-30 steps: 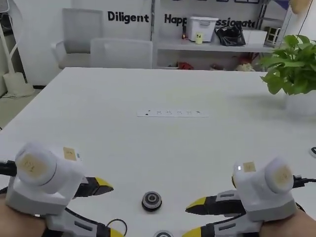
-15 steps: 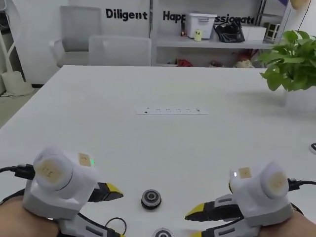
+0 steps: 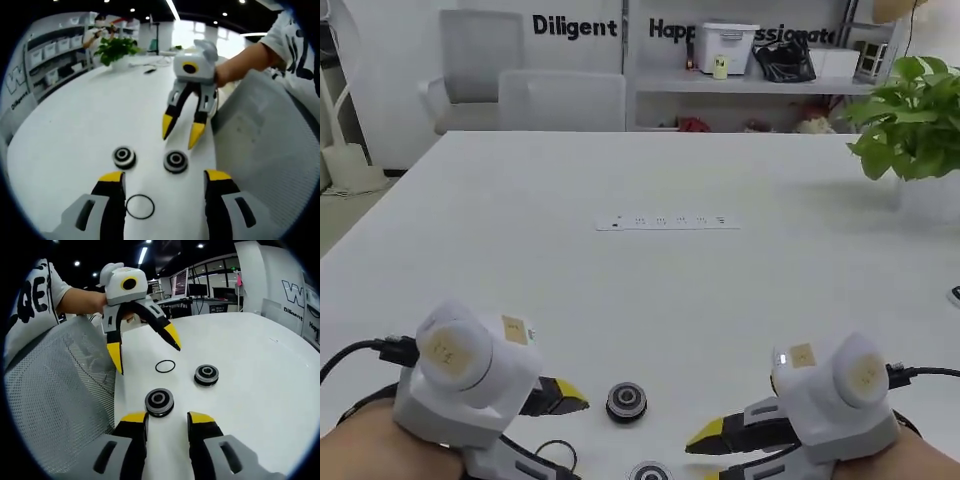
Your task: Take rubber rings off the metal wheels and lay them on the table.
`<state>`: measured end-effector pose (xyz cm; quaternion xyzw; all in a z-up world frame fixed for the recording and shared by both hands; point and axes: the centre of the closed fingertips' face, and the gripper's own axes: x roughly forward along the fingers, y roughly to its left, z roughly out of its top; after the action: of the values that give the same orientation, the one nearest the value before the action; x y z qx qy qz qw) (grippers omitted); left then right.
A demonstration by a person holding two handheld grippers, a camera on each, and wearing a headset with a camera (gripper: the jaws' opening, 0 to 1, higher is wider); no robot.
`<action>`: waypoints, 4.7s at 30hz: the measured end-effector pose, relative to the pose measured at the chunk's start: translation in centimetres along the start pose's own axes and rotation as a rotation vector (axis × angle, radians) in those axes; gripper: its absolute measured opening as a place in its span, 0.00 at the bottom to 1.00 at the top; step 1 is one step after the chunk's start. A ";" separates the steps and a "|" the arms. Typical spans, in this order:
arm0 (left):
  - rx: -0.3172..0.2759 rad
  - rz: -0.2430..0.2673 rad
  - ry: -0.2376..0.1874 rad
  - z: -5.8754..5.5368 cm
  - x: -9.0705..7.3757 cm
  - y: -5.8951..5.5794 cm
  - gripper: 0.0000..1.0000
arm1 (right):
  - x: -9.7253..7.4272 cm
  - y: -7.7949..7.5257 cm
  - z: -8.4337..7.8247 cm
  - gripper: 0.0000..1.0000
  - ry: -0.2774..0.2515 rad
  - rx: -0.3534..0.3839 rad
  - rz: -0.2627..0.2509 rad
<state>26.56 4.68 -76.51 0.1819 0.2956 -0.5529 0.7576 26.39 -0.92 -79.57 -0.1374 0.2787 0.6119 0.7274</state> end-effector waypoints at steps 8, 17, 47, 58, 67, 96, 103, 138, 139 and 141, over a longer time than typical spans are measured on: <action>0.014 -0.026 0.012 0.0 0.9 -0.6 0.60 | 0.6 0.2 -0.1 0.25 0.005 -0.015 0.013; 0.029 -0.047 0.015 0.2 1.7 -1.2 0.56 | 1.0 0.4 -0.3 0.22 0.014 -0.032 0.022; 0.057 -0.103 0.021 0.3 3.9 -2.3 0.35 | 1.5 0.7 -0.5 0.20 0.013 -0.034 0.036; 0.072 -0.108 0.027 0.2 4.6 -2.4 0.26 | 1.5 0.8 -0.6 0.20 0.015 -0.030 0.036; 0.094 -0.110 0.031 0.1 4.8 -2.6 0.20 | 1.6 0.8 -0.6 0.20 0.013 -0.028 0.037; 0.115 -0.059 0.008 0.1 4.9 -2.1 0.14 | 2.0 1.0 -0.8 0.15 0.015 -0.047 0.043; 0.125 -0.047 0.007 0.1 4.9 -2.2 0.14 | 1.8 1.0 -0.9 0.12 0.022 -0.039 0.042; 0.155 -0.013 0.015 0.2 5.1 -2.1 0.13 | 1.0 -0.3 -1.0 0.00 -0.069 0.311 0.021; 0.155 -0.013 0.016 0.2 5.1 -2.1 0.13 | 1.0 -0.4 -1.0 0.00 -0.075 0.320 0.019; 0.155 -0.012 0.016 0.2 5.1 -2.0 0.13 | 0.8 -0.5 -0.7 0.00 -0.094 0.341 0.018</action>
<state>25.77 0.15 -79.56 0.2425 0.2590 -0.5770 0.7356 26.75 -0.71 -80.69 0.0192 0.3453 0.5680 0.7468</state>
